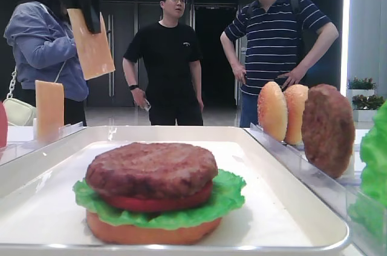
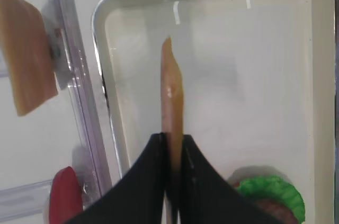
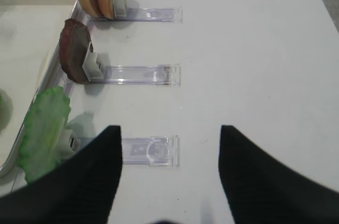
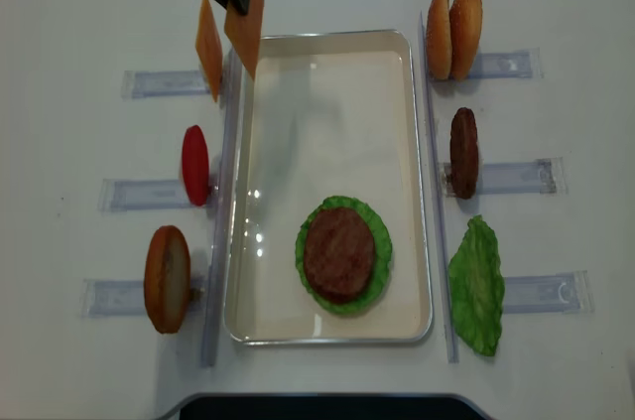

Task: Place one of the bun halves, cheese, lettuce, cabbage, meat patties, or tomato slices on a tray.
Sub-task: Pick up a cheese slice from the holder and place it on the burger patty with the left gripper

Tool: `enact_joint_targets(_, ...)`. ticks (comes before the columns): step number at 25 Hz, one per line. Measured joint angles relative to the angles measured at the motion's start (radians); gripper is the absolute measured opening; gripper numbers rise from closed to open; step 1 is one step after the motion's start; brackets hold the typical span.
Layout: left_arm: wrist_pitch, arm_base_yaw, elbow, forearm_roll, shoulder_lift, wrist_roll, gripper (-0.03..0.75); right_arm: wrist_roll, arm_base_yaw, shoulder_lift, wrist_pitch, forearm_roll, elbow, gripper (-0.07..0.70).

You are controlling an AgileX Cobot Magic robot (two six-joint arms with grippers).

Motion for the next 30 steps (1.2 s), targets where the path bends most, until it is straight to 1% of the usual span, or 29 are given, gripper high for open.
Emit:
enact_joint_targets(8,-0.001,-0.062,0.066,-0.005,-0.01,-0.033,0.03,0.0,0.0,0.0,0.0,0.0,0.0,0.417)
enact_joint_targets(15,-0.006,-0.116,0.149,-0.024,-0.04,-0.054,0.03,0.0,0.0,0.0,0.0,0.0,0.0,0.417)
enact_joint_targets(18,-0.042,-0.139,0.188,-0.043,-0.057,-0.061,0.03,0.0,0.0,0.0,0.001,0.0,0.0,0.417)
enact_joint_targets(30,-0.254,-0.215,0.445,-0.147,-0.173,-0.068,0.03,0.0,0.0,0.0,0.001,0.0,0.0,0.417)
